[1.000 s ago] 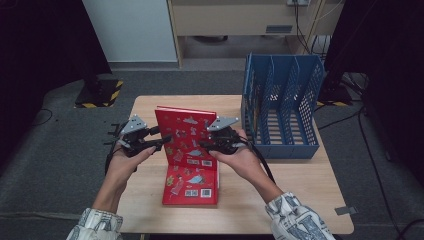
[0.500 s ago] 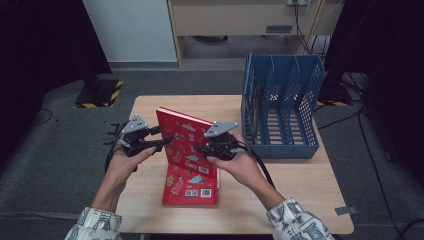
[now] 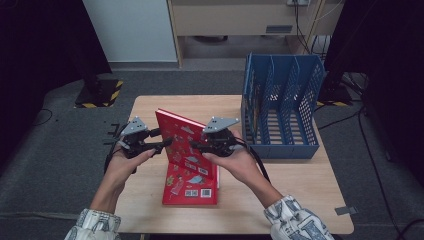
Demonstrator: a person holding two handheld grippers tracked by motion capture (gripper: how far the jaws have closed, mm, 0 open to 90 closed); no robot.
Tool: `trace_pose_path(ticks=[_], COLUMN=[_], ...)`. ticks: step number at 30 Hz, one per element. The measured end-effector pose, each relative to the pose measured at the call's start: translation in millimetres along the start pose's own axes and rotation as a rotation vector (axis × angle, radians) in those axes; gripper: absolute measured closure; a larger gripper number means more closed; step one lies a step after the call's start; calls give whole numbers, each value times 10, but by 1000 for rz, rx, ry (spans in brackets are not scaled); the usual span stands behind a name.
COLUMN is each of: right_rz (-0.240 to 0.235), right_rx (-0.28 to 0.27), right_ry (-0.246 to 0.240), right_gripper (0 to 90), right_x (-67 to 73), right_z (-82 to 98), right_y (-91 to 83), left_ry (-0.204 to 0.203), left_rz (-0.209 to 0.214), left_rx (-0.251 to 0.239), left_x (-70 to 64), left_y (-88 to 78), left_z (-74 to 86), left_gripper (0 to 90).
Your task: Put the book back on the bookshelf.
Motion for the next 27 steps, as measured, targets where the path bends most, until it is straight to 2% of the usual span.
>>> trace_pose_path(ticks=[13,21,27], right_rz=[-7,-5,-27], right_rx=[-19,-31,-33], right_ry=[4,9,17], right_gripper=[721,731,762], right_x=[-1,1,26], right_z=[-79,-101,-109], right_y=[25,55,67], left_ry=[3,2,1], left_rz=[3,2,4], left_rx=[-1,-2,-3], left_x=[-9,-11,-11], left_y=[-16,-16,-7], left_z=[8,10,8], left_gripper=[411,409,402])
Point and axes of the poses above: each handheld gripper's, and its own axes: y roughly forward along the jaws, z roughly out of its underside, x roughly to its left, the point moved 10 cm from there along y, roughly forward along the jaws, and after that the axes turned 4 degrees about z, right-handed, at the moved point
